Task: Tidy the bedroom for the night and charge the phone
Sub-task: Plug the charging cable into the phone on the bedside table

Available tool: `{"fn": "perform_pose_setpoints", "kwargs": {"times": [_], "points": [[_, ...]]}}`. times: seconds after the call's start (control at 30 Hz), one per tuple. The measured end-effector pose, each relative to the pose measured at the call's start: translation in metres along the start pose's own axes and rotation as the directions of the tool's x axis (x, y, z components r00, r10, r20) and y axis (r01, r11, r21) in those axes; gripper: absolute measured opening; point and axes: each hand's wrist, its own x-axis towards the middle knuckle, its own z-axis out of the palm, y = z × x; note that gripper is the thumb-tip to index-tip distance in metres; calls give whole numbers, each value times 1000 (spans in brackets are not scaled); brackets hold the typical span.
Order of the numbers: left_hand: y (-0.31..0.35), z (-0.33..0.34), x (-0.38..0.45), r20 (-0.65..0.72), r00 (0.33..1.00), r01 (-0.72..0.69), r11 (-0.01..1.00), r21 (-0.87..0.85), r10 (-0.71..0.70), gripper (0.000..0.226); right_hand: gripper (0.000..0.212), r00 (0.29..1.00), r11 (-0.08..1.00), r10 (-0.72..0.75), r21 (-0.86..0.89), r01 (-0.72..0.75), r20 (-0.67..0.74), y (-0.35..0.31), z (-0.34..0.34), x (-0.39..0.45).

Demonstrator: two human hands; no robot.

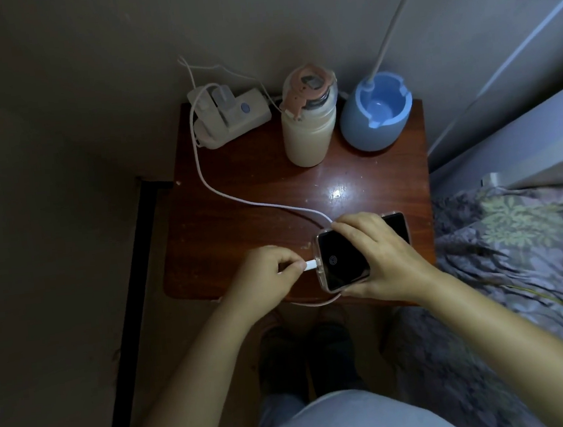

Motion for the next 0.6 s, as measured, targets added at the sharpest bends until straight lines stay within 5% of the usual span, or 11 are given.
{"fn": "perform_pose_setpoints", "kwargs": {"times": [0.6], "points": [[3, 12, 5, -24, 999, 35, 997, 73, -33, 14, 89, 999, 1000, -27, 2, 28, -44, -3, 2, 5]]}}
